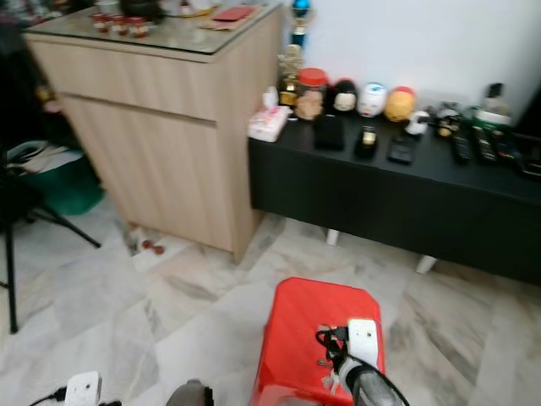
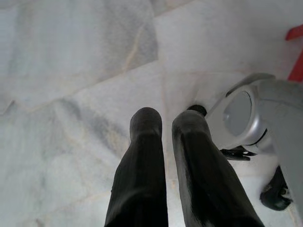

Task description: Hang keys on a hook

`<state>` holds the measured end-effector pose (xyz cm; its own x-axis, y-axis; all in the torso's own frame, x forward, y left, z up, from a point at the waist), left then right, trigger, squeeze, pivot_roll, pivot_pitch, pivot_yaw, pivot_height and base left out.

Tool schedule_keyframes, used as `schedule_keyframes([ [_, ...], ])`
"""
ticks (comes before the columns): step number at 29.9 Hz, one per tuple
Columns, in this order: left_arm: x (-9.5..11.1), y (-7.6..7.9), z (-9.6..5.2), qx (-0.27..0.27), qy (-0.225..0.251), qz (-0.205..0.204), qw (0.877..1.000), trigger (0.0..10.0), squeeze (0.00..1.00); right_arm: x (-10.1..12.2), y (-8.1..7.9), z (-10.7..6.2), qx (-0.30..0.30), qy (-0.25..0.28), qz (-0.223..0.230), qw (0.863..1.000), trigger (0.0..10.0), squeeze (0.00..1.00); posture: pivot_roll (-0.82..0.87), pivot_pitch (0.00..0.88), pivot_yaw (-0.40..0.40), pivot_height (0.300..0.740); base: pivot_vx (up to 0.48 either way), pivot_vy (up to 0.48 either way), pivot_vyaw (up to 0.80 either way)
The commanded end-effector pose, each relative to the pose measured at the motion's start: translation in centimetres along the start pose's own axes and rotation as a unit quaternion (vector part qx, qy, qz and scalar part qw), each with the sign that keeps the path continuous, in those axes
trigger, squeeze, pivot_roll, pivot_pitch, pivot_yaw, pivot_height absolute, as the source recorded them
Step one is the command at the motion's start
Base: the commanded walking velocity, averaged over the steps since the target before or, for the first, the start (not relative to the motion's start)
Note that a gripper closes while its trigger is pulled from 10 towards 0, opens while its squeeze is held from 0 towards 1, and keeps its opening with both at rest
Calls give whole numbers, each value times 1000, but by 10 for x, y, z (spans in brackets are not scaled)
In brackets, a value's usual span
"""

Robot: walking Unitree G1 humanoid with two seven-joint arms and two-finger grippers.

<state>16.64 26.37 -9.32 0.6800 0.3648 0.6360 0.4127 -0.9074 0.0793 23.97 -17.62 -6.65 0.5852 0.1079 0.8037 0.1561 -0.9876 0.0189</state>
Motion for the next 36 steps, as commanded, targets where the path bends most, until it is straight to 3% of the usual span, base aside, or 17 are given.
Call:
schedule_keyframes([
  [1, 0, 2, 0, -3, -1, 6, 1000, 10000, 0, -1, 3, -1, -4, 0, 1, 1000, 10000, 0, 170, 36, -43, 651, 0, 0, 0],
  [23, -1, 0, 0, 0, -2, 4, 1000, 10000, 0, 4, -3, 1, 11, 11, -7, 1000, 10000, 0, 175, 41, -43, 642, 0, 0, 0],
  [32, -1, -1, 0, 1, -1, 5, 1000, 10000, 0, 6, 3, 1, -6, 16, 2, 1000, 10000, 0, 177, 45, -41, 642, 0, 0, 0],
  [36, 4, -2, -1, 4, 19, 16, 1000, 10000, 0, 6, 2, 1, -4, 14, -3, 1000, 10000, 0, 176, 47, -42, 642, 0, 0, 0],
])
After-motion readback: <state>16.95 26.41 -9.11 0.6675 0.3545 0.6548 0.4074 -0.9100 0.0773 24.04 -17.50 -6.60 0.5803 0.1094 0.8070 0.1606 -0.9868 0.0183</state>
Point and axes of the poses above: a point about 5 cm out from each wrist's last joint towards the gripper, its own z axis pointing out of the wrist towards the gripper, its own x axis along the axis of the wrist's last joint, y = z × x, the point moved 2 cm from there along z, pointing out of the wrist towards the gripper, and after that the axes turned 12 degrees about -z, right-handed, at the moved point
